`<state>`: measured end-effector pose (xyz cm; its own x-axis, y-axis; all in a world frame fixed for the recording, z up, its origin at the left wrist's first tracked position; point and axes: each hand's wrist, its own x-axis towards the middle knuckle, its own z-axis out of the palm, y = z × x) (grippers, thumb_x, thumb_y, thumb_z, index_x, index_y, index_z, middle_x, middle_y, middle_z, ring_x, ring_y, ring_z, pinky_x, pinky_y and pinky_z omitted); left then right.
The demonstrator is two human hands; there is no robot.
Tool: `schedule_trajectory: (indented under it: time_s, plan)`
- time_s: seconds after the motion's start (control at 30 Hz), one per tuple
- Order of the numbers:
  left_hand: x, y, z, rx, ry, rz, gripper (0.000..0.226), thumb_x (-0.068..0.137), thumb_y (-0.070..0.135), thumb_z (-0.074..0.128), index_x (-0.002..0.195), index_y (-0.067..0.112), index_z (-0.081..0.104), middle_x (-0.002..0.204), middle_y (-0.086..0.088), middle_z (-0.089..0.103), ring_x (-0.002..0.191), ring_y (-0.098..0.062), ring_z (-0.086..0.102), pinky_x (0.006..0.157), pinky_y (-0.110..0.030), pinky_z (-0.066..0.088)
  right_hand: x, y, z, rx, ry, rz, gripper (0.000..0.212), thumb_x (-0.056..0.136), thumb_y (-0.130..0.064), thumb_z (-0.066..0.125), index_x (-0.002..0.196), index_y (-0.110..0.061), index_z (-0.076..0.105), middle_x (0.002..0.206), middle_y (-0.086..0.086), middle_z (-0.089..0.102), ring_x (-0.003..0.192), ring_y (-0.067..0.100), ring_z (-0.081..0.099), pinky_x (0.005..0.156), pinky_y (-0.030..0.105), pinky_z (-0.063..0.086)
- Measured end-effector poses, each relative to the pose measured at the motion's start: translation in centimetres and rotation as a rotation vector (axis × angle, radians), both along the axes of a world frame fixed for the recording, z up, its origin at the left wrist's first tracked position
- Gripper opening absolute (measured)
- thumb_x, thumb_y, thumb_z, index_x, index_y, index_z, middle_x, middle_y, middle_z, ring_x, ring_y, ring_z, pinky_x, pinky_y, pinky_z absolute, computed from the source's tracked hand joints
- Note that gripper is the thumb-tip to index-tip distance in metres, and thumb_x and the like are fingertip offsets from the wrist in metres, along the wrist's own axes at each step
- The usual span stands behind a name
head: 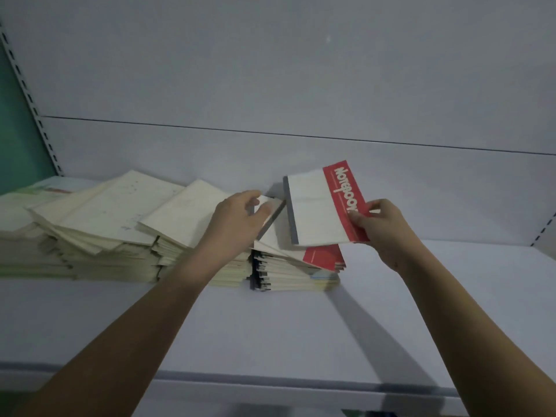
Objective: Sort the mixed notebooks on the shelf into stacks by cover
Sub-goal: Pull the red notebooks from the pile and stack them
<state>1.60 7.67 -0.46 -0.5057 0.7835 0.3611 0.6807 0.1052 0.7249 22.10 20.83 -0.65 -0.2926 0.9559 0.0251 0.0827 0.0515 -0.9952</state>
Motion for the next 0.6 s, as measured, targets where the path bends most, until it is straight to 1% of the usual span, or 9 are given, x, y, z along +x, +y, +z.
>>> schedule_trajectory:
  time_s: [0.1, 0.17, 0.2, 0.27, 0.3, 0.4, 0.5, 0.57, 0.6]
  plan:
    - [0.6, 0.2, 1.4, 0.059, -0.474, -0.126, 0.037, 0.094, 0.048, 0.054, 0.117, 0.020, 0.064, 0.113, 0.002, 0.070, 0.102, -0.016, 0.067, 0.097, -0.037, 0.050, -1.0, -1.5, 0.6, -0.041, 0.106, 0.159, 0.028, 0.095, -0.015, 0.061, 0.115, -0.002, 0.046, 0.101, 0.011, 0.071, 0.080, 0.019, 0.074, 0.065, 0.031, 0.058]
    - [0.9, 0.1, 1.8, 0.071, -0.753, -0.238, 0.028, 0.098, 0.039, 0.053, 0.117, 0.021, 0.063, 0.111, -0.001, 0.073, 0.101, -0.018, 0.069, 0.090, -0.037, 0.054, -2.1, -2.4, 0.7, -0.019, 0.059, 0.221, 0.028, 0.094, -0.018, 0.063, 0.112, -0.005, 0.047, 0.101, 0.010, 0.071, 0.082, 0.021, 0.074, 0.071, 0.036, 0.060]
    - [0.9, 0.1, 1.7, 0.086, -0.813, -0.249, 0.025, 0.100, 0.030, 0.052, 0.122, 0.021, 0.059, 0.113, -0.001, 0.072, 0.102, -0.019, 0.068, 0.087, -0.037, 0.055, -2.6, -2.8, 0.7, 0.007, 0.022, 0.242, 0.027, 0.093, -0.021, 0.064, 0.111, -0.007, 0.048, 0.101, 0.010, 0.071, 0.083, 0.021, 0.073, 0.074, 0.037, 0.060]
    - [0.7, -0.1, 1.3, 0.114, -0.822, -0.211, 0.032, 0.101, 0.015, 0.050, 0.129, 0.030, 0.047, 0.115, 0.000, 0.069, 0.102, -0.019, 0.067, 0.078, -0.036, 0.057, -3.1, -3.1, 0.4, 0.089, -0.046, 0.245, 0.025, 0.095, -0.030, 0.060, 0.106, -0.008, 0.053, 0.097, 0.007, 0.072, 0.080, 0.018, 0.072, 0.073, 0.036, 0.059]
    - [0.5, -0.3, 1.1, 0.122, -0.805, -0.185, 0.038, 0.101, 0.011, 0.048, 0.130, 0.034, 0.043, 0.114, 0.001, 0.068, 0.101, -0.019, 0.067, 0.074, -0.036, 0.058, -3.1, -2.9, 0.2, 0.148, -0.092, 0.203, 0.028, 0.097, -0.036, 0.056, 0.101, -0.008, 0.055, 0.093, 0.006, 0.072, 0.075, 0.017, 0.070, 0.068, 0.033, 0.057]
    - [-0.6, -1.4, 0.4, 0.133, -0.785, -0.111, 0.041, 0.102, 0.010, 0.046, 0.129, 0.040, 0.039, 0.114, 0.001, 0.066, 0.099, -0.020, 0.065, 0.066, -0.035, 0.058, -2.7, -1.0, -1.3, 0.231, -0.300, -0.023, 0.036, 0.095, -0.044, 0.054, 0.091, -0.008, 0.049, 0.080, 0.002, 0.063, 0.069, 0.014, 0.062, 0.052, 0.024, 0.041]
    - [-1.5, -2.4, 0.0, 0.145, -0.779, -0.066, 0.045, 0.103, 0.010, 0.043, 0.135, 0.041, 0.037, 0.118, 0.002, 0.063, 0.103, -0.021, 0.062, 0.076, -0.043, 0.058, -2.4, 0.5, -3.5, 0.076, -0.367, 0.019, 0.045, 0.085, -0.044, 0.069, 0.099, -0.004, 0.054, 0.083, 0.000, 0.062, 0.069, 0.011, 0.061, 0.046, 0.020, 0.037]
    - [-1.8, -2.6, 0.0, 0.146, -0.771, -0.059, 0.048, 0.103, 0.010, 0.042, 0.139, 0.040, 0.036, 0.119, 0.002, 0.062, 0.105, -0.021, 0.061, 0.085, -0.048, 0.055, -2.3, 0.7, -4.3, 0.005, -0.363, 0.106, 0.035, 0.084, -0.038, 0.072, 0.096, -0.006, 0.063, 0.085, 0.001, 0.068, 0.068, 0.010, 0.062, 0.046, 0.016, 0.040]
    - [-1.9, -2.8, 0.0, 0.151, -0.766, -0.055, 0.048, 0.103, 0.010, 0.042, 0.139, 0.040, 0.036, 0.119, 0.002, 0.062, 0.104, -0.021, 0.061, 0.084, -0.047, 0.055, -2.4, 0.6, -4.4, 0.005, -0.357, 0.119, 0.027, 0.085, -0.034, 0.072, 0.090, -0.009, 0.065, 0.084, 0.001, 0.069, 0.067, 0.010, 0.062, 0.047, 0.016, 0.041]
